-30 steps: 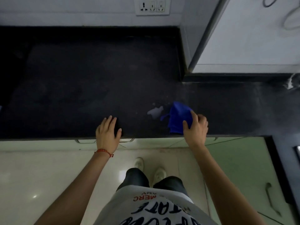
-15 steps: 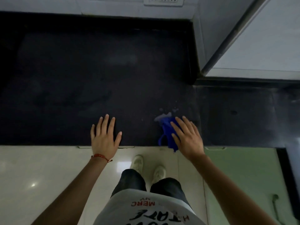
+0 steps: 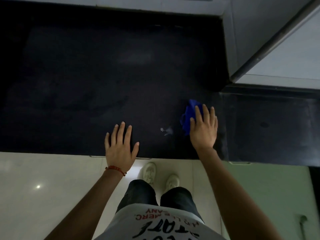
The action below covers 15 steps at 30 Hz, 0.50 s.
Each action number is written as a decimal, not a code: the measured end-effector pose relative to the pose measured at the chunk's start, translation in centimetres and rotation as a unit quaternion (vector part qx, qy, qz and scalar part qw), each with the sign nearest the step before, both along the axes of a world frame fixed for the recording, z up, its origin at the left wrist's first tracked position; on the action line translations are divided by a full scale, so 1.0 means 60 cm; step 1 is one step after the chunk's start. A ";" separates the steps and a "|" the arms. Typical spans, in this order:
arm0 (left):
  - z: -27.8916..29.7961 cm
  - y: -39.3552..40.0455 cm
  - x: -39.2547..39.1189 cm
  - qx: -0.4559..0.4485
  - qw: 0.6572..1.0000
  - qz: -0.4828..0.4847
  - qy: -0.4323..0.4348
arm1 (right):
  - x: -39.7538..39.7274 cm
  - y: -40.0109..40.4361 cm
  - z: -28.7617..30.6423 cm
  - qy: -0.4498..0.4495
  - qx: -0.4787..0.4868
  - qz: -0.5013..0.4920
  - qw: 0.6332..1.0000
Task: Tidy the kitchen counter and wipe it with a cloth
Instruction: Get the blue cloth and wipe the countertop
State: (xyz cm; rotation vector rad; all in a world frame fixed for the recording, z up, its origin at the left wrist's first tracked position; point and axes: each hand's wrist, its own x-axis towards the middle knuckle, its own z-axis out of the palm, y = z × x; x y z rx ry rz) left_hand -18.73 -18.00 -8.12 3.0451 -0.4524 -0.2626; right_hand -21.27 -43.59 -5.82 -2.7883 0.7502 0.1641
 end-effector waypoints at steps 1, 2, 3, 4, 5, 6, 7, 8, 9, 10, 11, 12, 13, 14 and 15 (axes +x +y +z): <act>0.000 0.000 0.001 -0.001 1.000 0.000 0.000 | 0.001 0.023 0.000 -0.003 0.002 0.028 1.000; -0.001 0.001 0.001 -0.003 1.000 -0.001 0.001 | -0.003 0.043 0.000 0.001 0.003 0.077 0.997; -0.001 0.002 0.001 -0.004 1.000 -0.002 0.003 | -0.011 0.050 -0.003 0.007 0.001 0.131 0.991; -0.001 0.002 0.001 -0.006 1.000 -0.003 0.004 | -0.015 0.044 -0.003 0.006 -0.006 0.162 0.987; 0.000 0.003 0.001 -0.010 1.000 -0.004 0.006 | -0.007 0.027 -0.003 -0.007 -0.011 0.165 0.986; 0.000 0.005 0.002 -0.019 1.000 -0.006 0.008 | 0.007 0.007 -0.001 -0.017 -0.014 0.141 0.990; -0.001 0.008 0.004 -0.030 0.999 -0.009 0.009 | 0.024 -0.012 0.000 -0.014 -0.017 0.103 0.994; -0.002 0.012 0.006 -0.044 0.999 -0.012 0.010 | 0.043 -0.022 0.004 0.004 -0.012 0.065 0.998; -0.002 0.016 0.009 -0.059 0.998 -0.014 0.009 | 0.058 -0.021 0.003 0.023 -0.008 0.036 0.999; -0.003 0.022 0.012 -0.073 0.997 -0.012 0.008 | 0.067 -0.005 0.003 0.028 -0.018 0.032 0.999; -0.003 0.029 0.016 -0.083 0.996 -0.006 0.007 | 0.066 0.017 0.002 0.024 -0.021 0.055 0.998; -0.003 0.038 0.021 -0.088 0.996 0.002 0.004 | 0.059 0.036 0.003 0.019 -0.017 0.101 0.995; -0.003 0.049 0.027 -0.088 0.996 0.011 0.002 | 0.045 0.047 0.001 0.016 -0.014 0.156 0.987; -0.003 0.062 0.033 -0.085 0.996 0.020 -0.001 | 0.031 0.046 0.000 0.010 -0.013 0.196 0.981; -0.003 0.074 0.039 -0.082 0.996 0.028 -0.001 | 0.026 0.033 0.000 0.005 -0.011 0.206 0.978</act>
